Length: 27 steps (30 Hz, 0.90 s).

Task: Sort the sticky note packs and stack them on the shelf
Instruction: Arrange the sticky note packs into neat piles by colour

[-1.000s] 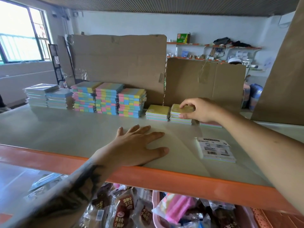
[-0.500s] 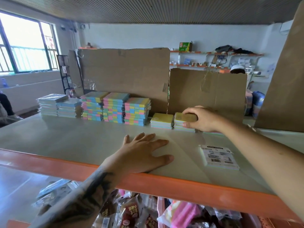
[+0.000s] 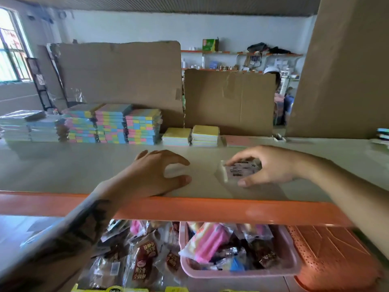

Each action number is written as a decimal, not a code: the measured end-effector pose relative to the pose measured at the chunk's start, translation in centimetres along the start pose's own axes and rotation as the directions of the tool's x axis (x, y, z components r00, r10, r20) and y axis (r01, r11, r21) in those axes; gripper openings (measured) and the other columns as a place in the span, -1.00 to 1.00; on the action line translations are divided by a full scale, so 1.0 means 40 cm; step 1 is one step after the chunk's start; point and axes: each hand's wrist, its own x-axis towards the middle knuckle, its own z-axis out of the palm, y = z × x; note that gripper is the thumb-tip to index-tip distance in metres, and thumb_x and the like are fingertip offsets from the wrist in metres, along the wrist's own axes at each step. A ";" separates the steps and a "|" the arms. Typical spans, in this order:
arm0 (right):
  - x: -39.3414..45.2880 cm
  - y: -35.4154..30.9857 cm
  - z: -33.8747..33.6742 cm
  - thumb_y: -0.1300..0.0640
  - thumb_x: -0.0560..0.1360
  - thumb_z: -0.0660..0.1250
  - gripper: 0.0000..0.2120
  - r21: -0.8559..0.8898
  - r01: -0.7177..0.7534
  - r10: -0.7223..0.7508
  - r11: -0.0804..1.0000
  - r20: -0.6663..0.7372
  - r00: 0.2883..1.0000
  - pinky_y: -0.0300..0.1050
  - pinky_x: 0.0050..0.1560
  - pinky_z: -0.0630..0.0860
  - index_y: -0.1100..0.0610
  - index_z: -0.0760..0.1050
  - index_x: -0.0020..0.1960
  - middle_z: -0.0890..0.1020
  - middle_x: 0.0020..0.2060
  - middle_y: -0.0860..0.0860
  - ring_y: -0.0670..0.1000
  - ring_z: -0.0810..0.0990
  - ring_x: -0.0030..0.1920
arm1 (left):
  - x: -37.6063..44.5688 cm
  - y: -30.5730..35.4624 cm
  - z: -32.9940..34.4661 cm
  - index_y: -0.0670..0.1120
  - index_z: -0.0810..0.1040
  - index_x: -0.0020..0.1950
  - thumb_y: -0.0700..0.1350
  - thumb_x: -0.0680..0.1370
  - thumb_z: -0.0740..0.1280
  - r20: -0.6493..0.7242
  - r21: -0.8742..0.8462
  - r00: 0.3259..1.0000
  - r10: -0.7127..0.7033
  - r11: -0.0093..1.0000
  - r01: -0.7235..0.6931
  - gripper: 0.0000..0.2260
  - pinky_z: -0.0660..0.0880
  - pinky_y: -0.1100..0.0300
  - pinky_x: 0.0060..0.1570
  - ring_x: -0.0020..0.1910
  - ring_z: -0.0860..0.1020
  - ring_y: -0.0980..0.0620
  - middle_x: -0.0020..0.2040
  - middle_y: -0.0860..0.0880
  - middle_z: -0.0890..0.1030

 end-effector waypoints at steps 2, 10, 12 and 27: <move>0.000 -0.003 0.008 -0.17 0.40 0.59 -0.62 0.005 0.011 -0.011 1.000 -0.079 0.997 -0.27 0.22 0.43 -0.36 0.57 0.16 0.62 0.18 -0.33 -0.31 0.55 0.16 | -0.001 0.017 -0.001 0.33 0.55 0.28 0.37 0.47 0.35 -0.037 -0.058 0.999 -0.002 0.998 0.000 -0.59 0.32 0.06 0.36 0.33 0.45 0.12 0.33 0.29 0.53; 0.004 -0.091 0.006 -0.20 0.50 0.41 -0.74 0.520 0.148 -0.062 0.841 -0.179 0.982 0.21 -0.17 0.64 -0.03 0.69 -0.17 0.32 -0.22 0.09 0.06 0.42 -0.21 | 0.029 0.093 0.020 0.12 0.65 0.03 0.14 0.50 0.49 -0.187 -0.291 0.980 0.069 0.949 -0.122 -0.82 0.33 0.57 -0.01 0.03 0.53 0.34 0.02 0.26 0.65; 0.007 -0.105 0.015 -0.23 0.52 0.43 -0.67 0.623 0.138 -0.035 0.770 -0.175 0.984 0.20 -0.20 0.67 0.03 0.71 0.01 0.41 -0.19 0.11 0.10 0.51 -0.19 | 0.035 0.099 0.022 -0.02 0.64 -0.09 0.06 0.55 0.46 -0.196 -0.338 0.978 0.070 0.932 -0.134 -0.84 0.44 0.35 -0.03 -0.05 0.58 0.30 -0.07 0.17 0.68; 0.082 -0.158 0.077 0.07 0.22 0.52 -0.63 0.775 0.098 0.229 0.624 -0.302 0.925 -0.06 -0.22 0.47 0.12 0.61 0.00 0.64 -0.15 0.17 0.09 0.60 -0.19 | 0.009 0.088 0.027 0.21 0.43 0.29 0.24 0.38 0.55 -0.282 -0.528 0.928 -0.244 0.847 0.062 -0.45 0.52 0.23 -0.05 0.02 0.58 0.22 0.02 0.20 0.62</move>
